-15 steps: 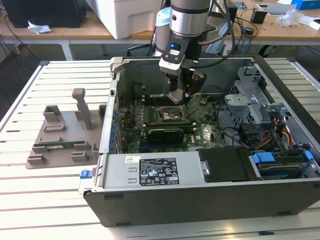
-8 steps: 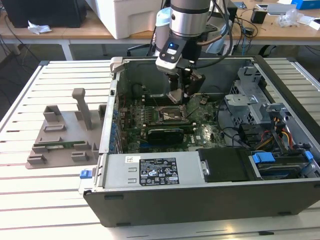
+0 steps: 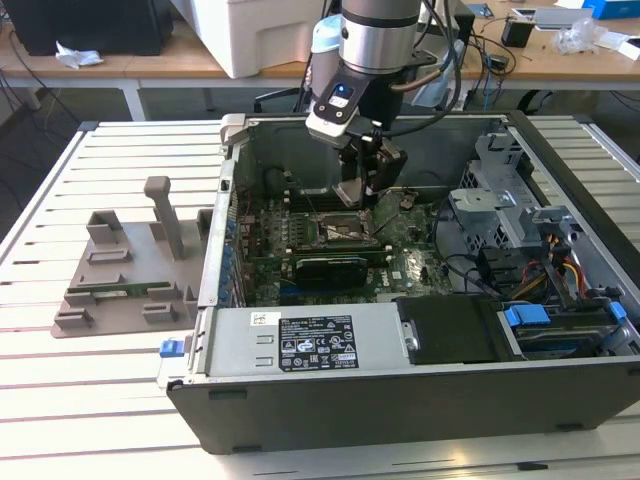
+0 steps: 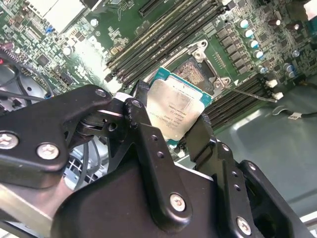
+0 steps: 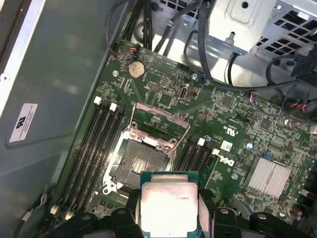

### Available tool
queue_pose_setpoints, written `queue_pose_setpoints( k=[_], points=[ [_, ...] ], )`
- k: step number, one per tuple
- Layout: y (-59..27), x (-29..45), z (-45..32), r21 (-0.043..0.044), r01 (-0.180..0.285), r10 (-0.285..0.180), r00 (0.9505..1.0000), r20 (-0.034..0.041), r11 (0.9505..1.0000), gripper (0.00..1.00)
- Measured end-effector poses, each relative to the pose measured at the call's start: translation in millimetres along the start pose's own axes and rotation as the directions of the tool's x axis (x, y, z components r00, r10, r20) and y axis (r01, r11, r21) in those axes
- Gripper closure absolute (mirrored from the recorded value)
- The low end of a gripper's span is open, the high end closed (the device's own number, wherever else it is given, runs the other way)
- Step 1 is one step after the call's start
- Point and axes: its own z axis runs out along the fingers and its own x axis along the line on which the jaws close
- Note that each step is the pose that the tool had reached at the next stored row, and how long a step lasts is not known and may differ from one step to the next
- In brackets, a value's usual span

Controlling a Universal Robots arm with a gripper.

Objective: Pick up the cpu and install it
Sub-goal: 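Place the cpu into insertion slot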

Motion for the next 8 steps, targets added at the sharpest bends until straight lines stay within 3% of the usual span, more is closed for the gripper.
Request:
queue_pose_setpoints(
  k=[8],
  points=[
    [0.0,0.0,0.0,0.0012,-0.081,0.081,0.9968,-0.0006,0.9968,0.45]
  ],
)
